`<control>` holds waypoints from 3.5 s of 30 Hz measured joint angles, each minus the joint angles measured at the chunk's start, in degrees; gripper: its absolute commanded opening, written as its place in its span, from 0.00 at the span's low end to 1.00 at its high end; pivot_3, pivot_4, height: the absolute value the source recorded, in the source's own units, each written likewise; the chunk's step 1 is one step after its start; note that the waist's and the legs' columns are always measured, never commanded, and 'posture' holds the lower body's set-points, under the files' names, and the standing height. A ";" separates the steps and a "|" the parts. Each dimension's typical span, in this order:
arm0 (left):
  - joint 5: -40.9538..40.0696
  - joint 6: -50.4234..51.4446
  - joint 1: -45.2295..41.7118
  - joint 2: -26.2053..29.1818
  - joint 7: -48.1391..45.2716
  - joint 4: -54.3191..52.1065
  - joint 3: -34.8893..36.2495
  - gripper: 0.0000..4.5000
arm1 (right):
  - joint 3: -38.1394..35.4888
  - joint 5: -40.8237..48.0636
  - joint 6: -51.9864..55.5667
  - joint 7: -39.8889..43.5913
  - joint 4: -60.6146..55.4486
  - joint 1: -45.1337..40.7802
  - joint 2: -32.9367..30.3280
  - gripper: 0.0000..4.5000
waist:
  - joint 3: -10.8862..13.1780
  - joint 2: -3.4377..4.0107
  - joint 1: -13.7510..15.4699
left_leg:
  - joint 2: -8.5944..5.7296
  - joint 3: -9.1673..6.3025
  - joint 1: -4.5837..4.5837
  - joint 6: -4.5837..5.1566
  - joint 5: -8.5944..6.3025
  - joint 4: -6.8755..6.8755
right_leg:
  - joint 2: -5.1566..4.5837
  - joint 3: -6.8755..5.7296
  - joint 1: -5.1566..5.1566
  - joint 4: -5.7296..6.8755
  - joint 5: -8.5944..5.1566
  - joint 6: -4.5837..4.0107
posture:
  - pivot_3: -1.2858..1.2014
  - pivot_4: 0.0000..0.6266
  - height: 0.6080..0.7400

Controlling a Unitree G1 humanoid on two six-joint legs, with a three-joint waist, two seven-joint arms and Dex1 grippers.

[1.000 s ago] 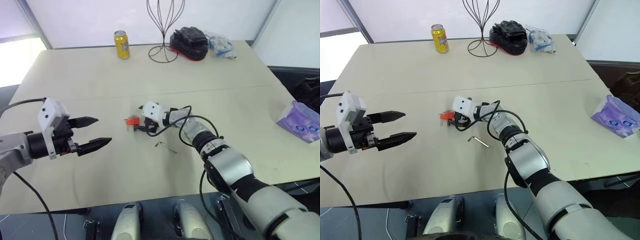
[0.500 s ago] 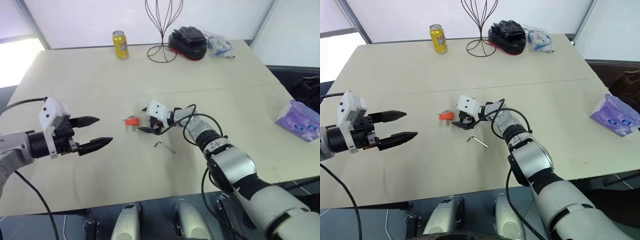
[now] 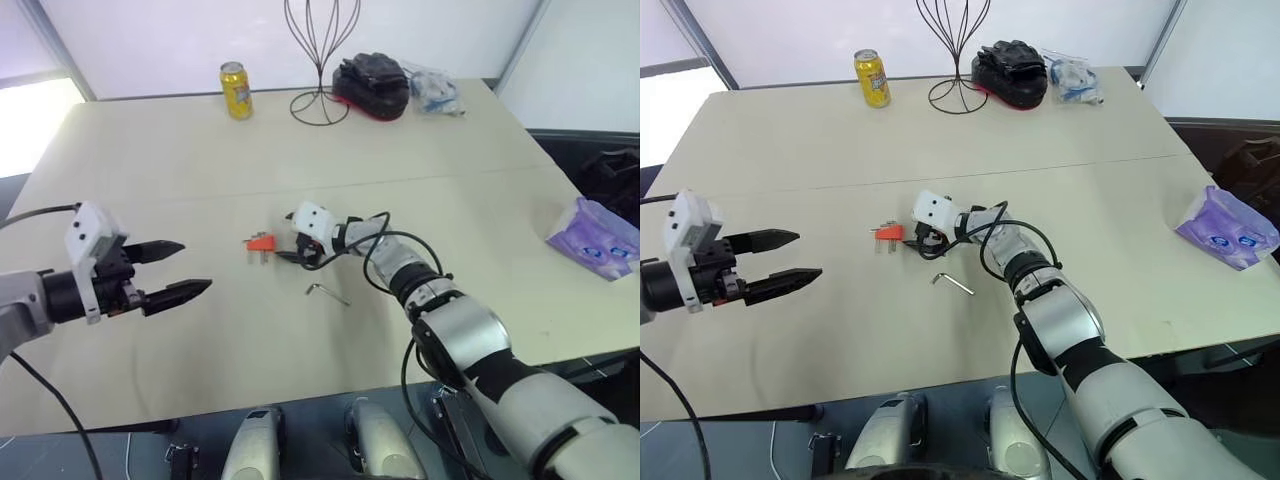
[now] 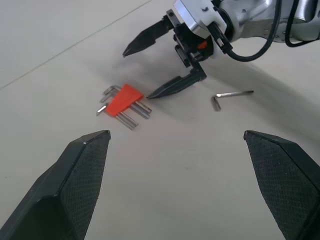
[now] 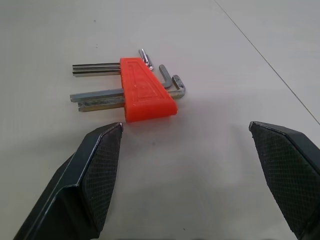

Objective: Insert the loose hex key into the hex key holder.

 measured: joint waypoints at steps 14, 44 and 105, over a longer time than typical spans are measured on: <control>-0.11 0.01 1.33 -0.01 0.48 -0.23 1.10 0.99 | -0.37 0.31 1.25 -0.13 0.00 0.62 4.83 0.93 | 0.00 0.00 -0.07 | 0.05 0.02 0.11 -0.01 -0.01 -0.10 | -0.03 0.02 0.03 0.00 -0.02 -0.04 | 0.52 0.24 1.00; 0.86 -0.40 0.41 -0.30 1.18 -0.87 -0.30 1.00 | -0.97 0.69 5.76 -2.55 -0.51 1.41 4.83 0.23 | -0.01 -0.01 0.15 | 0.01 -0.01 0.43 -0.02 -0.01 -0.09 | -0.13 0.00 0.38 -0.01 -0.04 -0.09 | 0.52 0.24 1.00; 3.13 -6.73 -39.64 -20.23 -5.47 21.33 -22.84 0.25 | 10.25 -23.48 -38.41 -31.32 -45.81 3.89 -30.30 0.23 | 0.03 -0.08 1.04 | -0.07 0.13 0.28 0.00 0.03 0.02 | 0.05 0.10 0.26 -0.01 -0.03 -0.04 | 0.52 0.24 1.00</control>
